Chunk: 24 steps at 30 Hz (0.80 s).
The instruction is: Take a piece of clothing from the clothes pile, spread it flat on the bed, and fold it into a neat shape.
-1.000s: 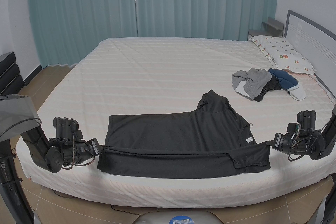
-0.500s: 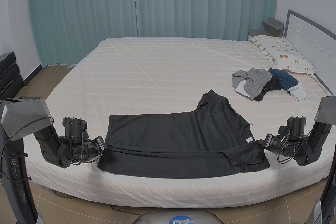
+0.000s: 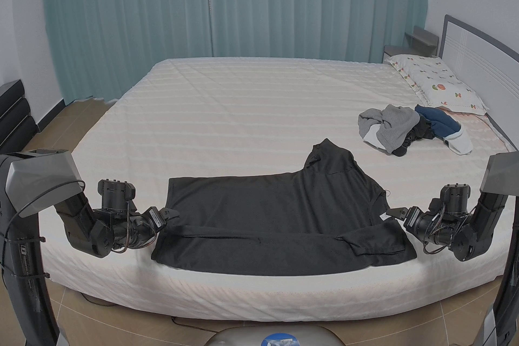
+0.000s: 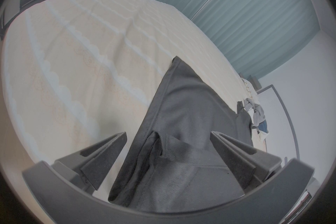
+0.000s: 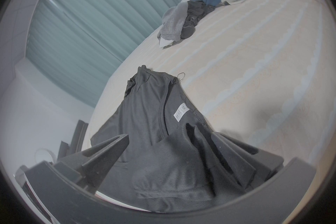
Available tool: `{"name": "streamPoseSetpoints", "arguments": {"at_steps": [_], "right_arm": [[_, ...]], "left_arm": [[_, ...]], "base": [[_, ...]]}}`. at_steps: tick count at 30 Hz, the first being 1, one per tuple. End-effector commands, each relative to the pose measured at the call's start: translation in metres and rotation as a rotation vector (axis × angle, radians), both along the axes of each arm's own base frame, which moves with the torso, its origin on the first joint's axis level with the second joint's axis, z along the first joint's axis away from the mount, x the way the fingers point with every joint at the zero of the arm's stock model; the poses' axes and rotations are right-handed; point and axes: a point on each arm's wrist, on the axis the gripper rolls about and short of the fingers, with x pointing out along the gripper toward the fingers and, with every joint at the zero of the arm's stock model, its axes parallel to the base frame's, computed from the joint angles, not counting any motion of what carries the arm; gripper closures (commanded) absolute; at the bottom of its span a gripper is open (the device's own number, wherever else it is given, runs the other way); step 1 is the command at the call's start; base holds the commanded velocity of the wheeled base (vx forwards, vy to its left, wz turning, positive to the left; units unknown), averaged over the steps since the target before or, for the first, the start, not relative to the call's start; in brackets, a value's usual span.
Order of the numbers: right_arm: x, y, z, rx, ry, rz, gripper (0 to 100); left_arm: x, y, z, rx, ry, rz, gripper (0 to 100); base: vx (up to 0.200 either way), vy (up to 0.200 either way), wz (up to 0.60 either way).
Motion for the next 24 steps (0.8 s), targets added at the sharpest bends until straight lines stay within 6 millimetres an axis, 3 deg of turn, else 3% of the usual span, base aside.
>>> {"name": "streamPoseSetpoints", "arguments": {"at_steps": [1,4,10,24], "right_arm": [[-0.006,-0.004,0.011,0.052,-0.028,-0.044,0],[-0.016,-0.006,0.027,0.162,-0.041,-0.11,0],[-0.031,0.005,0.032,0.356,0.028,-0.186,0],[-0.05,0.009,0.026,0.505,0.075,-0.126,0]], "left_arm": [[-0.005,0.007,0.022,-0.029,-0.046,0.029,0],[-0.018,0.012,0.039,-0.073,-0.063,0.022,0],[-0.028,0.008,0.049,-0.191,-0.045,0.05,0],[-0.031,-0.016,0.05,-0.284,-0.003,0.05,0]], "base": [[0.0,0.0,0.0],[0.0,0.0,0.0],[0.0,0.0,0.0],[0.0,0.0,0.0]]}}
